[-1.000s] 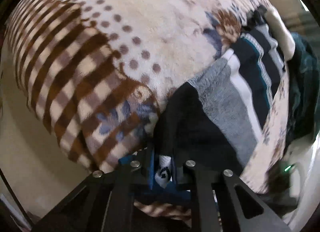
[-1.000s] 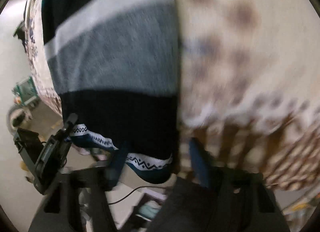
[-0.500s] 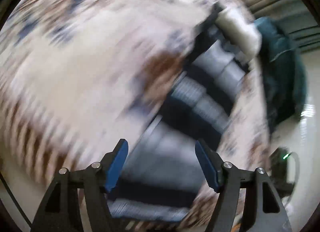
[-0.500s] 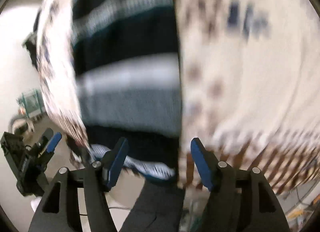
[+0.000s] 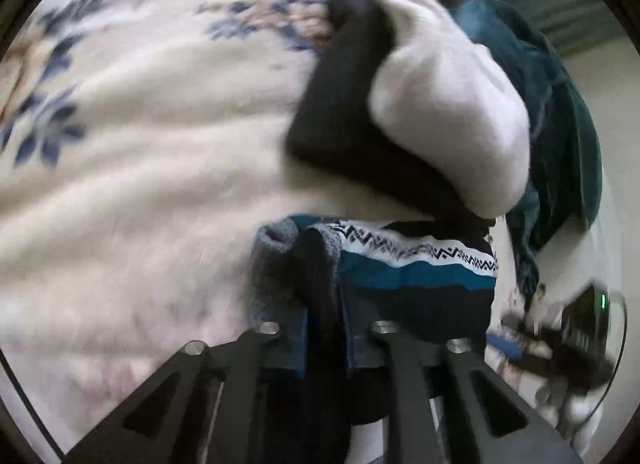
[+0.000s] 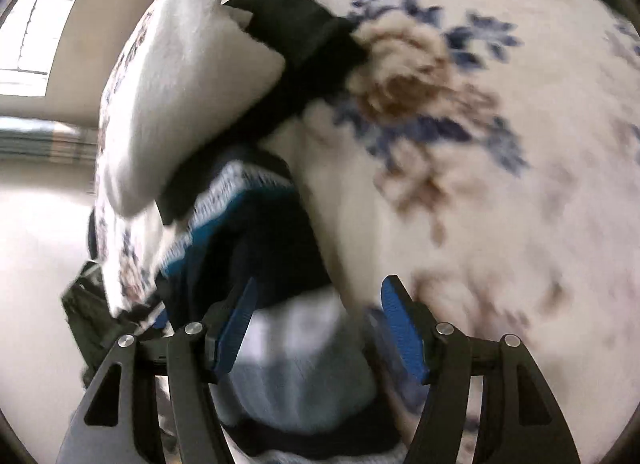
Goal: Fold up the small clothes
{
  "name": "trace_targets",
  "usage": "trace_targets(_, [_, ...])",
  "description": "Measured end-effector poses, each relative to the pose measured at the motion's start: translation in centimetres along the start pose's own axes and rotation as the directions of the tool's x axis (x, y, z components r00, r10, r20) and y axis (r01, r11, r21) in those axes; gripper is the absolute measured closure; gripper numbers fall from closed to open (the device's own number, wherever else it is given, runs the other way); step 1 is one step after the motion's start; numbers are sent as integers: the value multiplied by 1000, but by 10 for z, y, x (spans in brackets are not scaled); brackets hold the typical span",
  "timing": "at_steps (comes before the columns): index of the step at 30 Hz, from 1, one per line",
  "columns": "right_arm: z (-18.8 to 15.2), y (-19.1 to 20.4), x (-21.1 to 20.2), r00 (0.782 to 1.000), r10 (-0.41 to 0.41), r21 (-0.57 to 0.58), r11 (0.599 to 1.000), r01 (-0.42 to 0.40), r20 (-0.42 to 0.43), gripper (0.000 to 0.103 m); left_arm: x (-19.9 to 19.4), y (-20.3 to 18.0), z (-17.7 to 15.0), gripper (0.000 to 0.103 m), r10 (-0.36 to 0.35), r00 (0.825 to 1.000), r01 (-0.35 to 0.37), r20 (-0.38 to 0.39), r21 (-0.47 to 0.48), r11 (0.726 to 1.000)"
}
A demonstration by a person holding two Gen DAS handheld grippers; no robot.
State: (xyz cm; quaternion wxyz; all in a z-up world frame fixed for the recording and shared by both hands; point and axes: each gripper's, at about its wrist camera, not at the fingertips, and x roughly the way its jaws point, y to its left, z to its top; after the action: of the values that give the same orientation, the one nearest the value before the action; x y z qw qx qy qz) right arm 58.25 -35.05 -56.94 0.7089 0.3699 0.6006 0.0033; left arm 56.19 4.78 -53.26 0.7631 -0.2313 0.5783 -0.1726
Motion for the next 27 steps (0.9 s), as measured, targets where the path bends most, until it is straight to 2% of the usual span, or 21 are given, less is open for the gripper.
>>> trace_targets(4, [26, 11, 27, 999, 43, -22, 999, -43, 9, 37, -7, 12, -1, 93, -45, 999, 46, 16, -24, 999])
trace_targets(6, [40, 16, 40, 995, 99, -25, 995, -99, 2, 59, -9, 17, 2, 93, -58, 998, 58, 17, -39, 998])
trace_targets(7, [43, 16, 47, 993, 117, -27, 993, -117, -7, 94, -8, 19, 6, 93, -62, 998, 63, 14, -41, 997])
trace_targets(8, [46, 18, 53, 994, 108, -25, 994, -108, -9, 97, -6, 19, 8, 93, -63, 998, 63, 11, -36, 997])
trace_targets(9, [48, 22, 55, 994, 107, -35, 994, -107, 6, 98, -4, 17, 10, 93, -60, 998, 60, 3, -22, 998])
trace_targets(11, [54, 33, 57, 998, 52, -78, 996, -48, 46, 98, 6, 15, 18, 93, -47, 999, 47, -10, -11, 999])
trace_targets(13, [63, 36, 61, 998, 22, -64, 998, -19, 59, 98, 17, 17, 22, 93, -36, 999, 36, -33, -10, 999])
trace_targets(14, [68, 37, 66, 999, 9, -54, 999, -6, 50, 98, 23, 18, 24, 92, -37, 998, 36, -47, -15, 999])
trace_targets(16, [75, 31, 84, 999, -7, -13, 1000, 6, -33, 98, 23, 23, 25, 88, -63, 996, 60, -59, -55, 997])
trace_targets(18, [79, 35, 93, 996, -18, -6, 1000, 18, -91, 95, 12, 25, 21, 77, -98, 993, 92, -63, -102, 991])
trace_targets(19, [78, 39, 87, 996, -16, -19, 1000, 14, -93, 90, 2, 25, 15, 74, -109, 992, 102, -58, -108, 989])
trace_targets(21, [71, 46, 73, 997, -11, -57, 998, 7, -75, 61, -12, 27, 2, 50, -111, 993, 105, -49, -110, 988])
trace_targets(22, [61, 44, 61, 997, -21, -84, 996, 15, -75, 44, -16, 27, -6, 49, -121, 991, 114, -50, -121, 986])
trace_targets(24, [42, 41, 42, 998, -21, -117, 993, 15, -53, 43, -16, 26, -19, 49, -147, 986, 135, -74, -140, 981])
trace_targets(26, [20, 30, 30, 999, -13, -99, 995, 8, -51, 43, -8, 24, -30, 52, -137, 986, 125, -97, -125, 984])
trace_targets(27, [9, 23, 23, 999, -9, -84, 996, 6, -38, 43, -5, 24, -34, 62, -127, 988, 117, -90, -115, 987])
